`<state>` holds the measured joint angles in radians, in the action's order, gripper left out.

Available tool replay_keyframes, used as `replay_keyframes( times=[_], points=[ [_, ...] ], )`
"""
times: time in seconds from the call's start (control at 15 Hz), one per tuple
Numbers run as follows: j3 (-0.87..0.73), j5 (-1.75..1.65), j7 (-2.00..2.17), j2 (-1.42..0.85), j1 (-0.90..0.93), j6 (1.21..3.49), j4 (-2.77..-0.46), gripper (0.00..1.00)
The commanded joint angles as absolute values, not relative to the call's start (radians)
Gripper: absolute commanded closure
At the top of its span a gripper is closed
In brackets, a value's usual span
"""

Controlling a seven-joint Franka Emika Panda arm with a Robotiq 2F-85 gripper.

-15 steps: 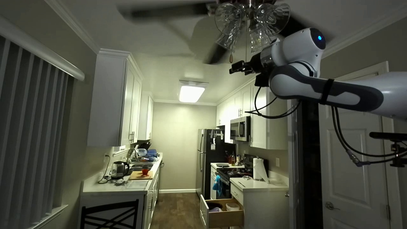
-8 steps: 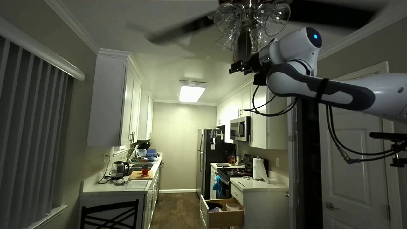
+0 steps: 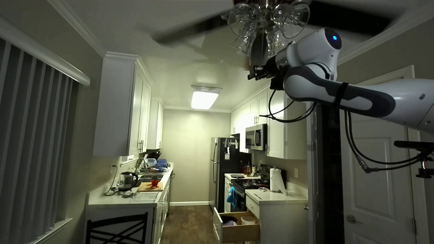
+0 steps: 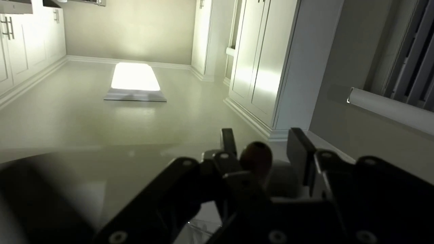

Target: Turn on the lights on the chandelier.

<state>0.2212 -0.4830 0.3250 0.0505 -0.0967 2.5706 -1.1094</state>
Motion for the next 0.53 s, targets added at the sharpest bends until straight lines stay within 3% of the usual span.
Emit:
replay_keyframes(
  times=[0.0, 0.07, 0.2, 0.47],
  points=[
    [0.221, -0.484, 0.300, 0.031, -0.097, 2.541, -1.042, 0.85],
    [0.219, -0.484, 0.300, 0.030, -0.098, 2.538, -1.038, 0.93],
    [0.216, -0.483, 0.301, 0.031, -0.099, 2.532, -1.032, 0.98],
    [0.210, -0.476, 0.296, 0.033, -0.102, 2.528, -1.024, 0.95]
  ],
)
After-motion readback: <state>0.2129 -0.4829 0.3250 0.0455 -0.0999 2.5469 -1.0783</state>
